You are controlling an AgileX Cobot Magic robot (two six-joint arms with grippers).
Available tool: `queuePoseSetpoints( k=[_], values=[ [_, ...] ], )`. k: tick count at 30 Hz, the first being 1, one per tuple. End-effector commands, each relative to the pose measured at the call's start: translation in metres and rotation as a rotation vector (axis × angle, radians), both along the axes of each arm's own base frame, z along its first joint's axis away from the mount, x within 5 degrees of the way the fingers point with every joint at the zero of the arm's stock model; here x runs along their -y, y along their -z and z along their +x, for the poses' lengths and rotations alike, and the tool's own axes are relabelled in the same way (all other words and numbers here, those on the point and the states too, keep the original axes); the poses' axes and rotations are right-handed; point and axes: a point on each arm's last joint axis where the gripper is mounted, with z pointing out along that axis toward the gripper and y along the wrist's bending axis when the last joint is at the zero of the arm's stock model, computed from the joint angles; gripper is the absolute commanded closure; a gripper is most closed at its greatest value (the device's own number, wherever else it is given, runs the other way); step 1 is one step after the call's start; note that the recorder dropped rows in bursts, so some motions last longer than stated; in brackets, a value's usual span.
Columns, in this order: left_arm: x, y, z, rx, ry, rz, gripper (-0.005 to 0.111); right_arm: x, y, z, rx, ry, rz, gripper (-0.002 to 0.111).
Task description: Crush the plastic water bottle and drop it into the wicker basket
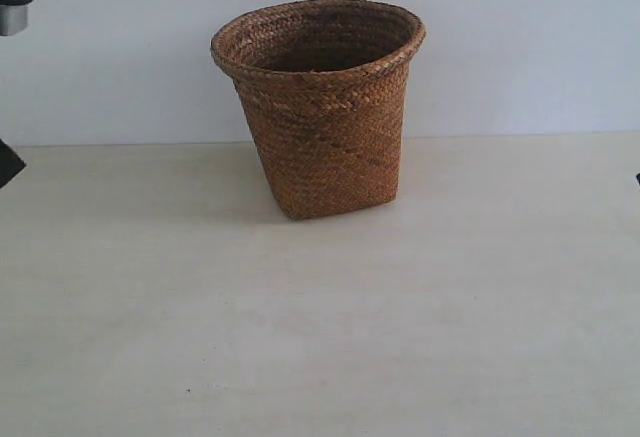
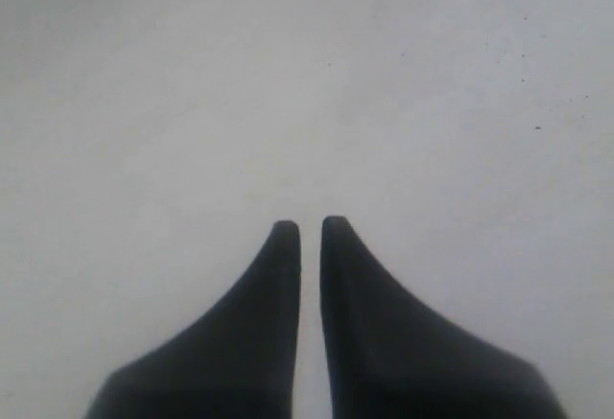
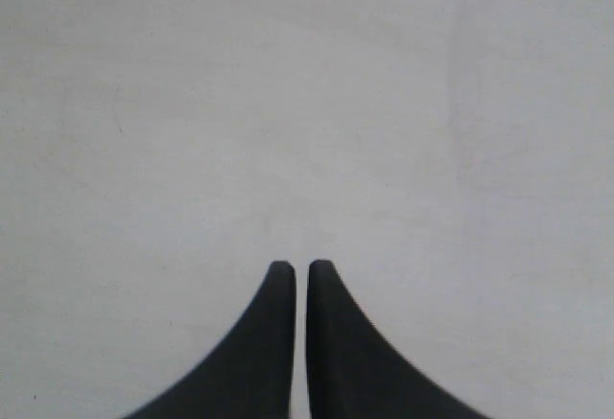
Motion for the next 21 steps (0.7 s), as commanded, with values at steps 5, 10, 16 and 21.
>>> queuePoseSetpoints(
  k=[5,10,16,21],
  values=[
    [-0.016,-0.007,-0.065,0.278,-0.023,-0.126,0.102,0.002,-0.005,-0.055,0.321,0.018,0.026,0.108],
    [-0.028,-0.003,-0.117,0.516,-0.054,-0.279,0.102,0.003,-0.016,-0.101,0.566,0.024,0.046,0.108],
    [-0.035,0.008,-0.161,0.687,-0.059,-0.464,0.102,0.003,-0.029,-0.140,0.836,0.047,0.129,0.108],
    [-0.042,0.016,-0.187,0.833,-0.055,-0.547,0.102,0.003,-0.027,-0.167,0.933,0.053,0.193,0.108]
  ],
)
